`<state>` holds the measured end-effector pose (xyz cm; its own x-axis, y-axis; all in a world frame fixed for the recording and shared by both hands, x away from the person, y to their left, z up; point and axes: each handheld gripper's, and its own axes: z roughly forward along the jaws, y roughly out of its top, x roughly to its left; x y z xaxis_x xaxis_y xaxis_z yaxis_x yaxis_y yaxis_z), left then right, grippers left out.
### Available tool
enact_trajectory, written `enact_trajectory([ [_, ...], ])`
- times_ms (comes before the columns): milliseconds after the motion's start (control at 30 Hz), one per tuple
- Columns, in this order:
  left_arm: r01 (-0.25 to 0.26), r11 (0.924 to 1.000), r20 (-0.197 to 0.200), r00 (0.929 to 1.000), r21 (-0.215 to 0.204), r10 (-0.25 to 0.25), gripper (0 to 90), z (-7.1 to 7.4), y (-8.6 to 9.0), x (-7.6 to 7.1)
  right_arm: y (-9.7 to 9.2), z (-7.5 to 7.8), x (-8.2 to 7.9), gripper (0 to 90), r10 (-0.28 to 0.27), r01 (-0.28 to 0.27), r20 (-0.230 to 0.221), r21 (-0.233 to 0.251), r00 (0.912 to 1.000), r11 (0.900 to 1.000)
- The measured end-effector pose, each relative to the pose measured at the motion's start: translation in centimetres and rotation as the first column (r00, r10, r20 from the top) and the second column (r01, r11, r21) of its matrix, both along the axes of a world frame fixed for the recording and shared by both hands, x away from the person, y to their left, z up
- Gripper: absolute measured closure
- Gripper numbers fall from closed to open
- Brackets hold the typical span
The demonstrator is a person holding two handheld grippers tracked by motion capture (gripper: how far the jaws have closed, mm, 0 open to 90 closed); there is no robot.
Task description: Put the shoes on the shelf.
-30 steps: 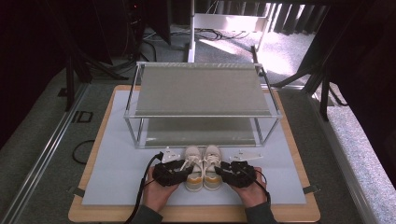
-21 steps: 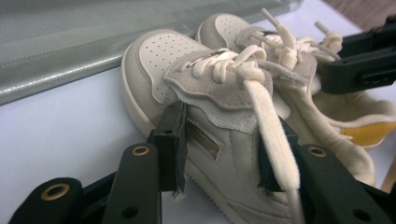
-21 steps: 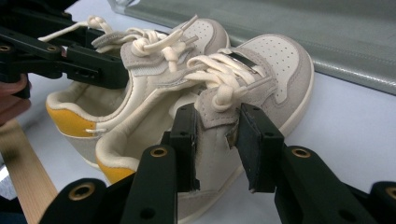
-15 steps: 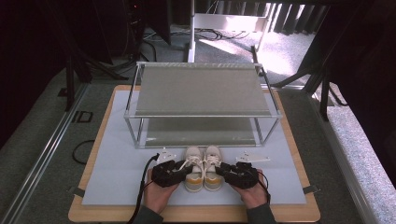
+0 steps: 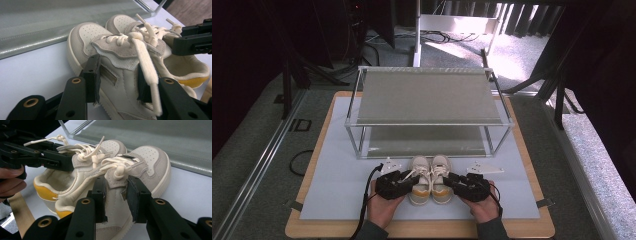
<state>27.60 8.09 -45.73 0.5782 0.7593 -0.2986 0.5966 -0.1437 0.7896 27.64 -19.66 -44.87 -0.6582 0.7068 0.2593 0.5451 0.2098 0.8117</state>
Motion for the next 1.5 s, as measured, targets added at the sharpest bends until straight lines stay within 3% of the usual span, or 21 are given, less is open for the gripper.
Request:
enact_trajectory([
  [800, -0.030, 0.9993, 0.030, 0.9991, -0.025, 0.030, 59.8, 1.2, -0.5, 1.3, -0.7, 0.7, 1.1, 69.7, -0.018, 0.017, 0.026, 0.050, 0.9995, 0.9986],
  [1500, -0.073, 0.9965, 0.045, 0.9962, -0.041, 0.075, 60.1, 1.9, -0.6, 3.4, -0.7, 1.0, 3.4, 69.8, -0.039, 0.035, 0.044, 0.095, 0.9983, 0.9949],
])
